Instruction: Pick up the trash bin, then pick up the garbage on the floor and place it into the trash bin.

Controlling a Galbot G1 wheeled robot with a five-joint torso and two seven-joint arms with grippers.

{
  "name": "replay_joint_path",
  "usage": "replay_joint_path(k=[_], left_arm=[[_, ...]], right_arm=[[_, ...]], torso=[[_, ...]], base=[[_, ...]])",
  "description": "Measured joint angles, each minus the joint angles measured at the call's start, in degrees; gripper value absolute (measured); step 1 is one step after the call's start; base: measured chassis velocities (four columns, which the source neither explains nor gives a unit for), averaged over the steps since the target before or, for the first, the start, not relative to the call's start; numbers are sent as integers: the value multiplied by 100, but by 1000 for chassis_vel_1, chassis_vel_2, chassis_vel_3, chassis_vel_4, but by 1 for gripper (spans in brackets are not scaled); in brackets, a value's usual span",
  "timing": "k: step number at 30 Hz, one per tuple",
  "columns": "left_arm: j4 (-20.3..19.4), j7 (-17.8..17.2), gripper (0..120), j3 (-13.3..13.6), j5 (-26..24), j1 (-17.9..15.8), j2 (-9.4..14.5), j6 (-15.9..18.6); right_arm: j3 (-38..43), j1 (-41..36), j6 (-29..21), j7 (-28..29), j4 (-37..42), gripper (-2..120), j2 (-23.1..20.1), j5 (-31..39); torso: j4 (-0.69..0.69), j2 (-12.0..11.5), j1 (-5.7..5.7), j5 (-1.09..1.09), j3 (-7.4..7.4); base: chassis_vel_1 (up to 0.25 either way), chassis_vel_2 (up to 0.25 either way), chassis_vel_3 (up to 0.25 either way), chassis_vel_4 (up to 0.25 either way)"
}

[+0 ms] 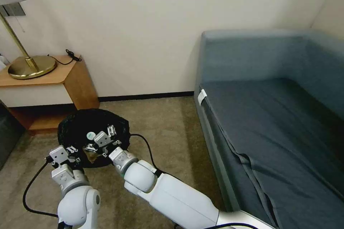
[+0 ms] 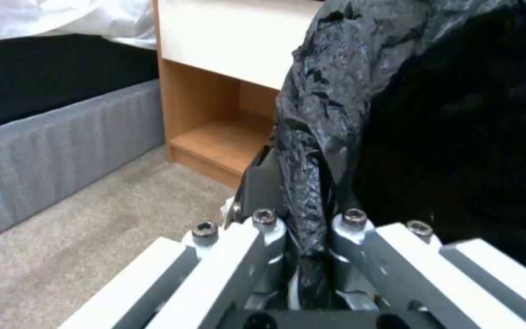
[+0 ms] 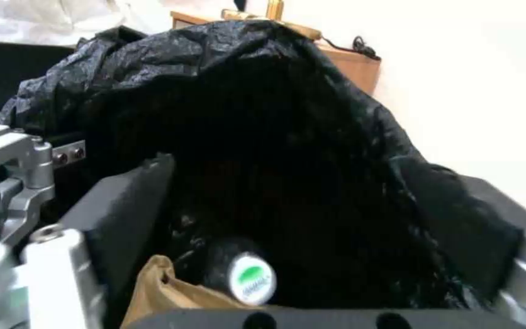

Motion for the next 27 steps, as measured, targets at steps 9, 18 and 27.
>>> replay_joint_path(k=[9, 18, 27], left_arm=[[9, 0, 4, 5, -3, -1, 0, -2], [24, -2, 4, 8, -5, 1, 0, -8], [22, -6, 4, 22, -4, -16, 0, -10]], right_arm=[[61, -11, -3, 2, 45, 100, 0, 7], [91, -15, -27, 4, 71, 100, 0, 8], [232, -15, -41, 7, 171, 100, 0, 14]], torso=[[0, 0, 0, 0, 0], [0, 0, 0, 0, 0], [0, 0, 0, 0, 0]], base=[[0, 0, 0, 0], [0, 0, 0, 0], [0, 0, 0, 0]])
